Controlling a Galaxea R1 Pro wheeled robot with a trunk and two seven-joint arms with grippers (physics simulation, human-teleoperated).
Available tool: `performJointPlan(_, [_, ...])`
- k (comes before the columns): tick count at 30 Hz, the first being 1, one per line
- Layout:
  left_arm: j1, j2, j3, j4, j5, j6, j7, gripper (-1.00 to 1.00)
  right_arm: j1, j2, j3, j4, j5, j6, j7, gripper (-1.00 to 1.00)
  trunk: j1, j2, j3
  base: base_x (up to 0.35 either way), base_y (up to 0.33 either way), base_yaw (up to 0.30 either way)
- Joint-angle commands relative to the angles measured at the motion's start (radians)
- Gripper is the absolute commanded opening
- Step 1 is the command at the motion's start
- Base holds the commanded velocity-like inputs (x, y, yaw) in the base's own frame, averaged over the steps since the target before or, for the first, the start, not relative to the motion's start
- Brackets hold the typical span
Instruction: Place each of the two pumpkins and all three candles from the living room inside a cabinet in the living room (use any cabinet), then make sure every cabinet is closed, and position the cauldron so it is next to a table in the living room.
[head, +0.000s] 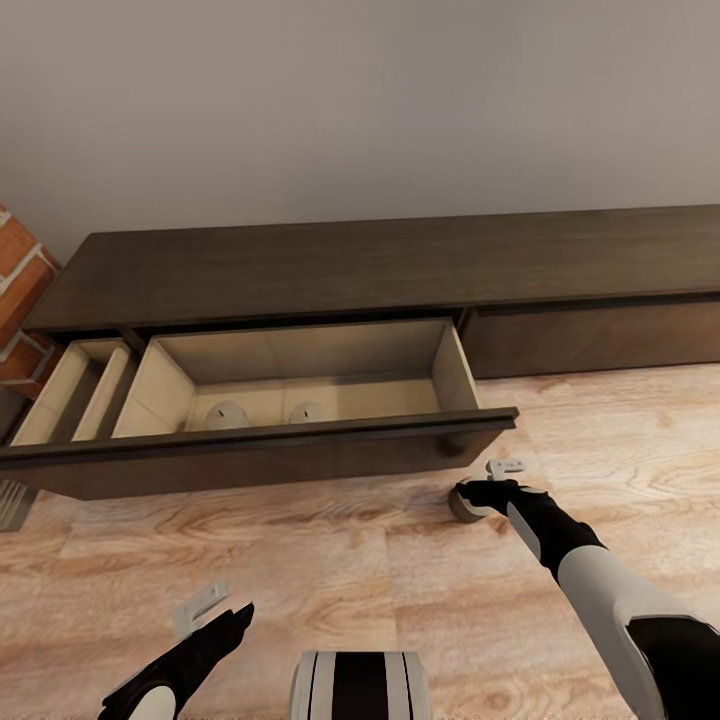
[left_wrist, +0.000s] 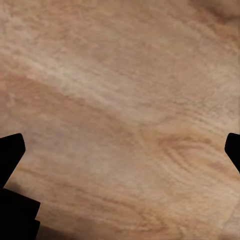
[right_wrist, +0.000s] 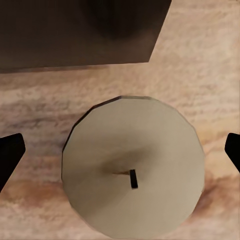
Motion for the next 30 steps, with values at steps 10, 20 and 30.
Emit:
performJointPlan(10, [0.000,0.000,0.000,0.000,-0.001,0.000,-0.001,1.00,-0.016,-0.002,0.000,-0.001,-0.001,0.000,0.000,1.00,0.004,-0.002,-0.039,0.000,0.000,0.000])
performJointPlan(20, [0.000,0.000,-0.001,0.000,-0.001,0.001,-0.004,1.00,-0.033,-0.006,-0.001,0.004,0.000,0.002,0.000,-1.00,0.009,-0.005,-0.077,0.000,0.000,0.000])
performJointPlan(30, [0.000,0.000,0.000,0.000,-0.002,0.000,-0.004,1.00,-0.034,-0.012,-0.003,0.005,-0.001,0.001,0.000,-1.00,0.010,-0.005,-0.089,0.000,0.000,0.000])
